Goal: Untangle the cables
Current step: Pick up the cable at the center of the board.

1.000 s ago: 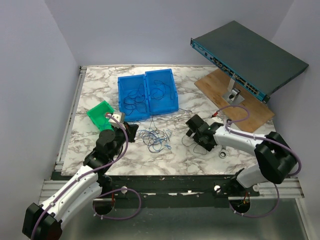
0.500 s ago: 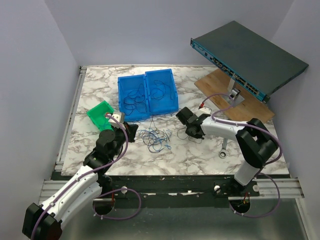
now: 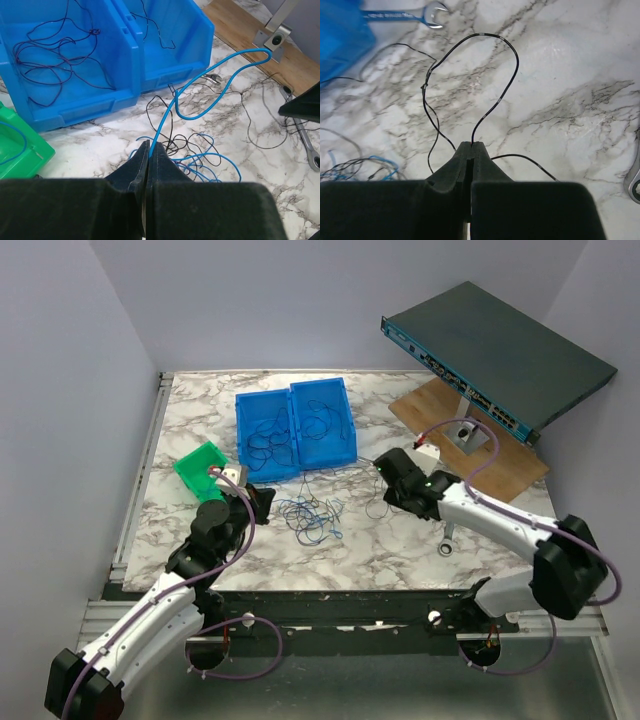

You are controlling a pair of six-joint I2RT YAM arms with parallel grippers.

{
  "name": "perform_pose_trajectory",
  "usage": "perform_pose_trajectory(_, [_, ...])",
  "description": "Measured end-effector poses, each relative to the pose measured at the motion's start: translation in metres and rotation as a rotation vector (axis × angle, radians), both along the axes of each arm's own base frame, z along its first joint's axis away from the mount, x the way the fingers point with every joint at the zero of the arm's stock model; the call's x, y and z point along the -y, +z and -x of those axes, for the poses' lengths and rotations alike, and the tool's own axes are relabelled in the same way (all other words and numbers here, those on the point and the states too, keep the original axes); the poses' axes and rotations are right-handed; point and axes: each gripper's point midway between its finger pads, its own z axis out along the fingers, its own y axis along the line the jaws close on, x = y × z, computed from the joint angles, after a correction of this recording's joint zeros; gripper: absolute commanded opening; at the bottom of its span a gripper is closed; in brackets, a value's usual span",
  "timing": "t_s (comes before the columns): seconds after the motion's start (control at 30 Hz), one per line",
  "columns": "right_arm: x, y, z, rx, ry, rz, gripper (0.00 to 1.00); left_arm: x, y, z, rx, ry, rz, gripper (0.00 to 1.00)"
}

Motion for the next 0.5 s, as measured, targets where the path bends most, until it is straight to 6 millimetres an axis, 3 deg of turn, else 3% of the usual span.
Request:
perform_pose_trajectory(0.1, [-0.001, 0.031, 0.001, 0.065, 0.029, -0.056, 0.01, -0.001, 0.001, 0.000, 0.004, 0.005, 0.000, 0.00])
perform_pose_trajectory(0.33, [0.004, 0.079, 0.009, 0.142, 0.051, -0.115, 0.00, -0.003, 0.000, 0.000, 0.002, 0.013, -0.003, 0.00])
perform_pose_trajectory(0.5, [0.003, 0.143, 0.005, 0.255, 0.069, -0.181, 0.01, -0.003, 0.000, -0.001, 0.002, 0.015, -0.004, 0.00])
